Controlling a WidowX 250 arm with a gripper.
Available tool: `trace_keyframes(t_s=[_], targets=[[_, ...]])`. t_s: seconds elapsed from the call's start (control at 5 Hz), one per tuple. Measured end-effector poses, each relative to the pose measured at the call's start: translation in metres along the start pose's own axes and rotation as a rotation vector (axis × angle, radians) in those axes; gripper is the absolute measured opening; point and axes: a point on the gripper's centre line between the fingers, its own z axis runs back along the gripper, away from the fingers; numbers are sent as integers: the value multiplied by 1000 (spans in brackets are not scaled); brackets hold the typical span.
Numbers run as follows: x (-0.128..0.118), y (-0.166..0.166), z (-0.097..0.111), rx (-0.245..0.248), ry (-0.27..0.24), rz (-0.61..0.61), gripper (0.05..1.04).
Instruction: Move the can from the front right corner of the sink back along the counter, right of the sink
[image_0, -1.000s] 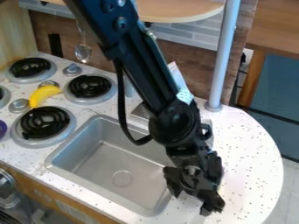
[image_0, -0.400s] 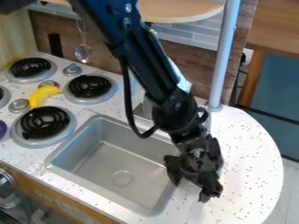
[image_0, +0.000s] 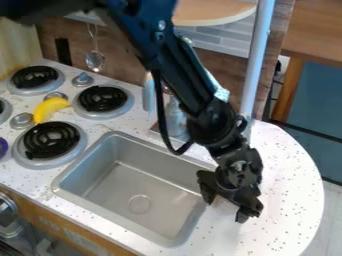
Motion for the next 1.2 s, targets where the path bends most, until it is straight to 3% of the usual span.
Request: trace_keyframes(t_s=[0.6, 0.8, 1.0, 1.2], targets=[[16, 3, -10, 9, 15, 11, 999], [-7, 7, -3, 1, 36, 11, 999], [-19, 11, 24, -14, 34, 37, 999], [-47, 13, 48, -36, 82, 53, 999]])
